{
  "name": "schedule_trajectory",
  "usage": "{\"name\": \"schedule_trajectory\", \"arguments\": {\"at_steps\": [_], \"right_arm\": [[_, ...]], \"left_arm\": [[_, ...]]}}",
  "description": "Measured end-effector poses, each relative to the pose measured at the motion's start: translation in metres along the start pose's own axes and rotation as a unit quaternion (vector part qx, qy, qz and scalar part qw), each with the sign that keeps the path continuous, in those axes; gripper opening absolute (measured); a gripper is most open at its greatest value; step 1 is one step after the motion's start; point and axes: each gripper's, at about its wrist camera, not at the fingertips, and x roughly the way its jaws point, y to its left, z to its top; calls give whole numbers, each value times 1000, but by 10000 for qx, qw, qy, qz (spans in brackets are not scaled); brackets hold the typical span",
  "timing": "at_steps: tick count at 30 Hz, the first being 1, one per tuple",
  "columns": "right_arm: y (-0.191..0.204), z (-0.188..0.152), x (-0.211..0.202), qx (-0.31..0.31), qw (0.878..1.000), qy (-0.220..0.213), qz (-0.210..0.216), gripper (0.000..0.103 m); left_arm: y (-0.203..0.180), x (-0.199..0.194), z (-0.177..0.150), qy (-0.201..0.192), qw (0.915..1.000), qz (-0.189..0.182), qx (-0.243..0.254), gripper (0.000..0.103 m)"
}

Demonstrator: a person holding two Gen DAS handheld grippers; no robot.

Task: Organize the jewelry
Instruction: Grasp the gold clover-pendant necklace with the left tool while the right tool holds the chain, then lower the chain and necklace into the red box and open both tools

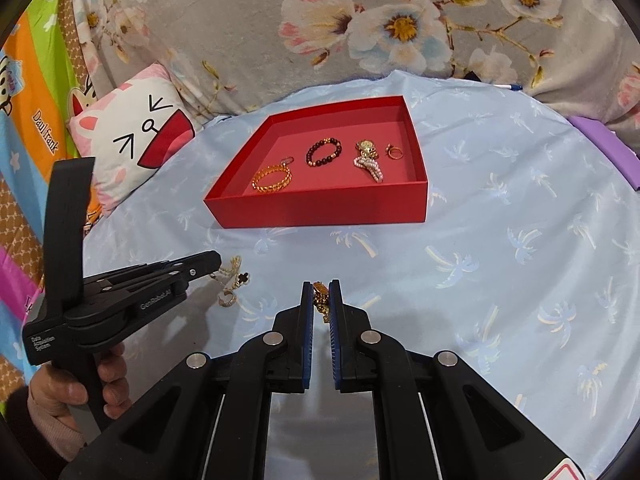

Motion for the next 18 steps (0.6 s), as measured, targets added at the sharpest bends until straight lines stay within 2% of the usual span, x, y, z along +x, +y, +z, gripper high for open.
{"name": "schedule_trajectory", "arguments": {"at_steps": [11,18], "right_arm": [[2,8,-19,3,9998,-202,26,7],[2,26,-30,-7,9992,-394,100,7]], "left_arm": [[4,-55,26,-549,9981,-246,-138,2],[-6,-85,52,-878,9954,-386,20,2]]}}
